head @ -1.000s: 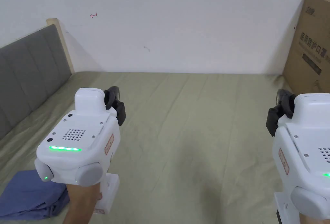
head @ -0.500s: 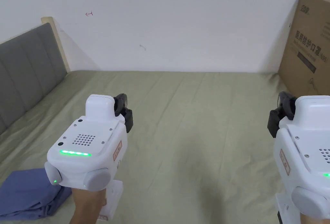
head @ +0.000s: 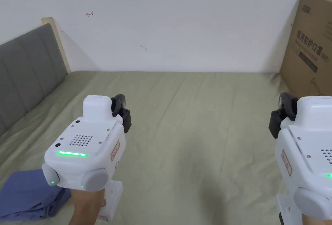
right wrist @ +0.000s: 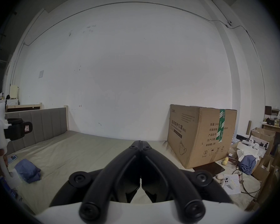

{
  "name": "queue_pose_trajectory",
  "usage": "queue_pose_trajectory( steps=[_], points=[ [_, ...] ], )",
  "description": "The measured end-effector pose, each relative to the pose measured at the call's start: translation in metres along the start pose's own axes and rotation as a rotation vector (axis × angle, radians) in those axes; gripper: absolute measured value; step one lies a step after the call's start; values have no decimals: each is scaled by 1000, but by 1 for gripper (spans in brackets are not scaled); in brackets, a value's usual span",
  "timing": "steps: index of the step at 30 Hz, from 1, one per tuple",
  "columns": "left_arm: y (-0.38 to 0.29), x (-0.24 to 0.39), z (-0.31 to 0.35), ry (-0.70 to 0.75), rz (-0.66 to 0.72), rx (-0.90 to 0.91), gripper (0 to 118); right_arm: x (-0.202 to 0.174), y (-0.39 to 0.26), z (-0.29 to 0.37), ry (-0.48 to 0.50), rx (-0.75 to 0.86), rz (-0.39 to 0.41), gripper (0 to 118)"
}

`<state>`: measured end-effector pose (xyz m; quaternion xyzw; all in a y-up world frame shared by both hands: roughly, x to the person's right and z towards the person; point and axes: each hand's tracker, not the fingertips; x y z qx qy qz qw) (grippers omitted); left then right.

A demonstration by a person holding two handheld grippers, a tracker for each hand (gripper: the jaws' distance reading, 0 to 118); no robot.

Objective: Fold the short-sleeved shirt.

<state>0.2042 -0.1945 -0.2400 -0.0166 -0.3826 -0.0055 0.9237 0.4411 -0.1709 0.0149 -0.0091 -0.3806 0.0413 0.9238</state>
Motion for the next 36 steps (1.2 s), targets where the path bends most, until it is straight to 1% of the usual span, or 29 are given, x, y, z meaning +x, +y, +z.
queue_pose_trajectory(
  steps=[7, 36],
  points=[
    [0, -2, 1, -3, 17, -1, 0, 0, 0, 1, 3, 0, 0, 0],
    [-2, -3, 2, -5, 3, -4, 0, -2, -2, 1, 2, -4, 11, 0]
  ],
)
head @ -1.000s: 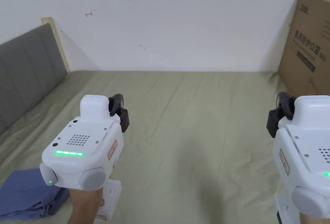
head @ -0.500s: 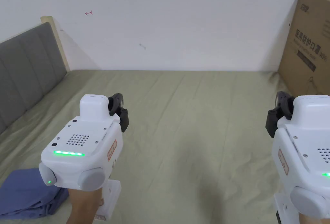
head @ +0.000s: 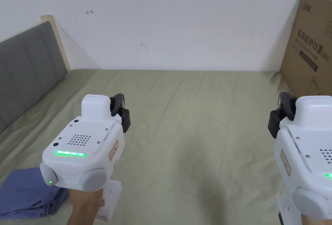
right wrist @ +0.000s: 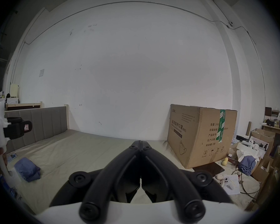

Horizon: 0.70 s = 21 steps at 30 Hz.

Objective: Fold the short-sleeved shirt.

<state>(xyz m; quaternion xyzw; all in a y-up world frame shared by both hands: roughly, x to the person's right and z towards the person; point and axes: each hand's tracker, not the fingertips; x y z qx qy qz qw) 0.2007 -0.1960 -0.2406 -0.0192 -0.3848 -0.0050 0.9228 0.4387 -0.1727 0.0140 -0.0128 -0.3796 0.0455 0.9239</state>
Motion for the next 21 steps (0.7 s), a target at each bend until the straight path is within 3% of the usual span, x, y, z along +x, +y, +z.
queue_pose_trajectory(
  steps=[6, 8, 9, 12, 13, 14, 16, 21],
  points=[
    [1, 1, 1, -2, -2, 6, 0, 2, 1, 1, 1, -5, -19, 0],
    [2, 1, 1, 1, 1, 0, 6, 3, 2, 1, 5, -12, -27, 0],
    [2, 1, 1, 2, 5, -5, 16, 3, 3, 2, 5, -14, -30, 9],
    [2, 3, 0, 12, 13, -10, 91, 4, 3, 1, 21, -34, -46, 76],
    [2, 3, 0, 11, 14, -5, 106, 4, 3, 1, 22, -41, -49, 102],
    [1, 4, 2, 8, 12, 5, 111, 3, 3, 1, 20, -41, -52, 113],
    [1, 6, 2, -14, -3, -5, 118, 4, 2, 4, 7, -15, -67, 118],
    [1, 12, 6, 9, -29, 20, 118, 5, 0, 4, 10, -30, -68, 118]
  ],
)
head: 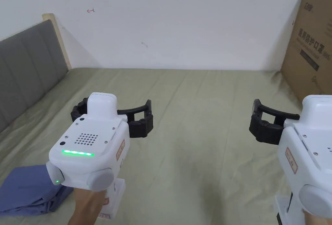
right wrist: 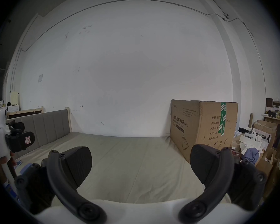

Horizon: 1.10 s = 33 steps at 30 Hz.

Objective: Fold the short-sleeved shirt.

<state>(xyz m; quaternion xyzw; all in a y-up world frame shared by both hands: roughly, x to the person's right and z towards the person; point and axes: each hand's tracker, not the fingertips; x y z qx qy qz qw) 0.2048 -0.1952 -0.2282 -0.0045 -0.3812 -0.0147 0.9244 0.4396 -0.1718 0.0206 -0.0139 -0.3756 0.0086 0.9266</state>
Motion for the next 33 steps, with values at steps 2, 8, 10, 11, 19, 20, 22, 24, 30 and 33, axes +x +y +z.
queue_pose_trajectory(
  steps=[2, 8, 10, 11, 19, 20, 22, 24, 30, 33],
  points=[
    [0, 0, 2, -1, 3, 7, 118, 1, 0, 0, -1, -4, -1, 118],
    [1, 0, 4, 8, -1, 21, 118, 3, 1, 2, -1, 1, -5, 118],
    [2, 0, 5, 11, -2, 22, 118, 3, 1, 2, -1, 0, -6, 118],
    [2, 0, 4, 11, -2, 26, 118, 3, 1, 3, 1, 0, -6, 118],
    [3, 1, 7, 16, -10, 35, 118, 1, 1, 5, 5, 7, -4, 118],
    [3, 1, 7, 16, -7, 35, 118, 0, 2, 4, 5, 7, -3, 118],
    [3, 1, 7, 16, 1, 35, 118, 0, 2, 5, 7, 7, -2, 118],
    [3, 0, 7, 16, 7, 36, 118, -1, 2, 5, 8, 9, 1, 118],
    [3, 0, 7, 13, -1, 33, 118, -2, 3, 6, 10, 7, 0, 118],
    [2, 0, 7, 11, 0, 31, 118, -3, 3, 6, 10, 6, 3, 118]
  ],
)
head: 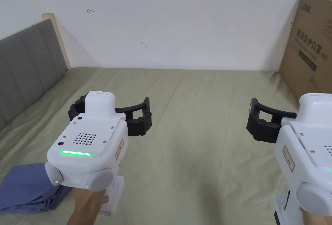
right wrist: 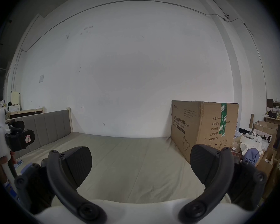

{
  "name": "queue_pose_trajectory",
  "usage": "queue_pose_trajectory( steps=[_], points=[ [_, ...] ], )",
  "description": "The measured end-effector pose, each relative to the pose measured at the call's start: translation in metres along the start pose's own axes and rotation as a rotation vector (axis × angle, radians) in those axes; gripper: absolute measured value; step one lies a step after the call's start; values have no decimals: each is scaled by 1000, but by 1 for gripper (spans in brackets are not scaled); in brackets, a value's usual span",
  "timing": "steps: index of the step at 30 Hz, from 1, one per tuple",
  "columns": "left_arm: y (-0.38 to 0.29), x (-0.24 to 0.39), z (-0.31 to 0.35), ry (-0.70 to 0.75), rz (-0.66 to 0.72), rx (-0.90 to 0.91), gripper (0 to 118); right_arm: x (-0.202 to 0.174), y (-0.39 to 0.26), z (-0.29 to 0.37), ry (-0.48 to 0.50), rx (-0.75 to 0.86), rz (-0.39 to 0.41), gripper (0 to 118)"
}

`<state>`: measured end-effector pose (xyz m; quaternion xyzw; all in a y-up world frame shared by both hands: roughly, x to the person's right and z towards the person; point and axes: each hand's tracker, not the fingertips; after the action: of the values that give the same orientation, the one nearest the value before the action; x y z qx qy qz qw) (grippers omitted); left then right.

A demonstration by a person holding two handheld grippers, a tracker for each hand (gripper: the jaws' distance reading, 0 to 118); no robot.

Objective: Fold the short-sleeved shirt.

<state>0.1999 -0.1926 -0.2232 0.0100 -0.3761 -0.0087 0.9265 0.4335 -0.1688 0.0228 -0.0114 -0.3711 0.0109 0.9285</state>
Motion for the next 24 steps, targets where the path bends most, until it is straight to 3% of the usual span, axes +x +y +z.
queue_pose_trajectory(
  steps=[24],
  points=[
    [1, 2, 1, -12, -5, 2, 118, 1, 1, -3, 12, -46, -30, 118]
  ],
)
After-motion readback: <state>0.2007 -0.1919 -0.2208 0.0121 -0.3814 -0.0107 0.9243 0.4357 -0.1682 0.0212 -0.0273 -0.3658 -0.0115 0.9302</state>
